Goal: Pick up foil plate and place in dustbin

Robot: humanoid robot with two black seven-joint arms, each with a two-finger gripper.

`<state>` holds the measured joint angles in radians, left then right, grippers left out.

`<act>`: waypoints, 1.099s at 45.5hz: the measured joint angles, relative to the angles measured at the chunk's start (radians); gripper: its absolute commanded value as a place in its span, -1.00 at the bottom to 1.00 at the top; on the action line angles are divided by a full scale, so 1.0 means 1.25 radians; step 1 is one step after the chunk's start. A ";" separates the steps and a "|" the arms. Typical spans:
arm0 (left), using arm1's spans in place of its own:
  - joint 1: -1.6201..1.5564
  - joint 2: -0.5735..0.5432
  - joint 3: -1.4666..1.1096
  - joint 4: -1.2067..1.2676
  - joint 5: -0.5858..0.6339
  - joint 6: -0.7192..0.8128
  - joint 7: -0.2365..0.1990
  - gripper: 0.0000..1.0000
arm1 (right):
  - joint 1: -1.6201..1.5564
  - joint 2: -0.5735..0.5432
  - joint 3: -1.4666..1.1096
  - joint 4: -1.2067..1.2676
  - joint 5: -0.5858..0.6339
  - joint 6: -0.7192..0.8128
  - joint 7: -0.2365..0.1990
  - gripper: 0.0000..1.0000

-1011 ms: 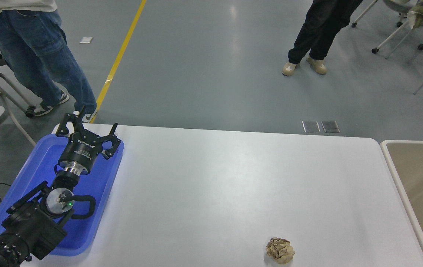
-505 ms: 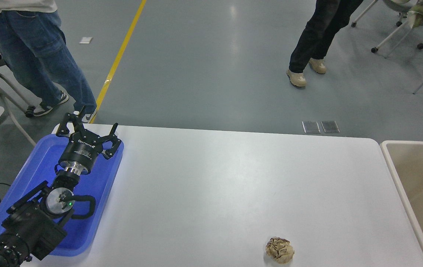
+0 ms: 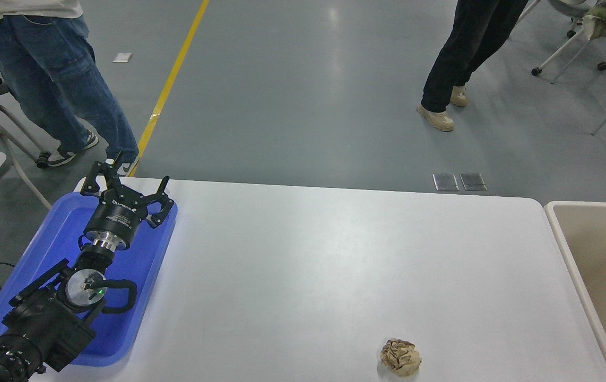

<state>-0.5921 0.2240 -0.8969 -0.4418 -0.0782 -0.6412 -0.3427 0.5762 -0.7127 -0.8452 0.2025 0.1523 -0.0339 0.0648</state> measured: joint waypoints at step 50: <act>0.000 0.000 0.000 0.000 0.000 0.000 0.000 1.00 | 0.485 0.036 0.022 0.160 -0.189 -0.029 0.001 1.00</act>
<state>-0.5921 0.2239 -0.8970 -0.4418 -0.0784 -0.6412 -0.3427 1.1821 -0.6672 -0.8177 0.4028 -0.0842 -0.0703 0.0661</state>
